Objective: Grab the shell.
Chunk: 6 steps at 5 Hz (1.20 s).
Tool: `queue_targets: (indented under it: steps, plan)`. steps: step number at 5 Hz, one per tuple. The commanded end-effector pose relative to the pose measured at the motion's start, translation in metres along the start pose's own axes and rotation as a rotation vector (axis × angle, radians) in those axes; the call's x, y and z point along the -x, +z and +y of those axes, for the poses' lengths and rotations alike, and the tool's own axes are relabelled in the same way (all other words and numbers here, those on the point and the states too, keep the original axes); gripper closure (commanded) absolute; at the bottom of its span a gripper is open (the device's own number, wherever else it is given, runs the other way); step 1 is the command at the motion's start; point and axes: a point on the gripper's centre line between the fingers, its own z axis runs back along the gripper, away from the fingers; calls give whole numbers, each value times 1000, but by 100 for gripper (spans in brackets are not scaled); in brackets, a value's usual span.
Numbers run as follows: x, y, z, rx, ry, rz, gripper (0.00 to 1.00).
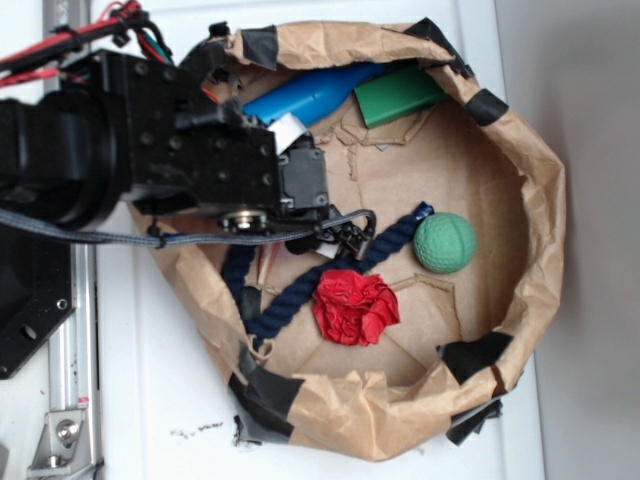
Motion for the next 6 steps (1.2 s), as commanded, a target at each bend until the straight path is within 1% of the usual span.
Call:
queue_targets:
  steps: [1, 2, 3, 4, 5, 6]
  plan:
    - [-12, 30, 2, 98, -76, 4, 100]
    - [-23, 77, -20, 185, -139, -50, 100]
    - [-29, 105, -34, 223, -192, -75, 100]
    - [-34, 141, -55, 317, -416, -78, 100]
    - [-37, 148, -61, 284, -586, -31, 98]
    - [-45, 147, -51, 220, -702, -169, 100]
